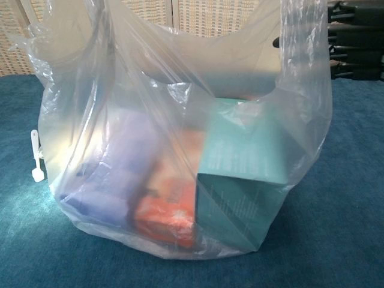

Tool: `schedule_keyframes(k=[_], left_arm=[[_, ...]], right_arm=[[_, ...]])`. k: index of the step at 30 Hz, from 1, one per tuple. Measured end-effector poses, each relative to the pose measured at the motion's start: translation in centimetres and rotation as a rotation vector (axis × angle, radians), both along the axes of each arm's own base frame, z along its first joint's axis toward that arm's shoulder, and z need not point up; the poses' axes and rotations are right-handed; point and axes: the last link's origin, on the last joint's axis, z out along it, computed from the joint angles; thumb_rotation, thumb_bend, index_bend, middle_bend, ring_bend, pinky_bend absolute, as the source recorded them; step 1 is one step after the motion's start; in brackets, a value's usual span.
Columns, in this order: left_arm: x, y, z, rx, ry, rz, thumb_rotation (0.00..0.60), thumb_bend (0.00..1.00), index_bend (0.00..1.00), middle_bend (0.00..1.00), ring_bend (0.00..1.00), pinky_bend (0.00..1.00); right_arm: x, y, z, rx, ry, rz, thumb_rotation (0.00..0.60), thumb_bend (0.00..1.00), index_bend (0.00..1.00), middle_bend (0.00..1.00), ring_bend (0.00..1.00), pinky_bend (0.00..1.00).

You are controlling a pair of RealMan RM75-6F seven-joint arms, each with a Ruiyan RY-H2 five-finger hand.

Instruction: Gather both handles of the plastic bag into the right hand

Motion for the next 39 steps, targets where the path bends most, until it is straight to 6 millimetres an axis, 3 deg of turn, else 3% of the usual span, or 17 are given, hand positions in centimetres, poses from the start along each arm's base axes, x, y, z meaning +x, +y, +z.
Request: schedule_keyframes(k=[14, 24, 31, 39], left_arm=[[0.1, 0.1, -0.2, -0.003, 0.02, 0.01, 0.6, 0.26, 0.29, 0.21, 0.23, 0.07], [-0.1, 0.0, 0.3, 0.011, 0.039, 0.026, 0.6, 0.26, 0.29, 0.21, 0.23, 0.07], [-0.4, -0.1, 0.4, 0.017, 0.049, 0.038, 0.6, 0.26, 0.29, 0.21, 0.23, 0.07], [-0.4, -0.3, 0.6, 0.025, 0.053, 0.042, 0.6, 0.26, 0.29, 0.21, 0.23, 0.07]], right_arm=[[3.5, -1.7, -3.9, 0.076, -0.103, 0.012, 0.6, 0.03, 0.0, 0.05, 0.0, 0.11], [5.4, -2.0, -6.4, 0.124, -0.258, 0.01, 0.6, 0.04, 0.0, 0.16, 0.03, 0.1], [6.0, -3.0, -7.7, 0.175, -0.373, -0.084, 0.6, 0.05, 0.17, 0.27, 0.15, 0.21], [6.8, -3.6, -8.7, 0.354, -0.498, -0.184, 0.6, 0.05, 0.31, 0.38, 0.27, 0.3]])
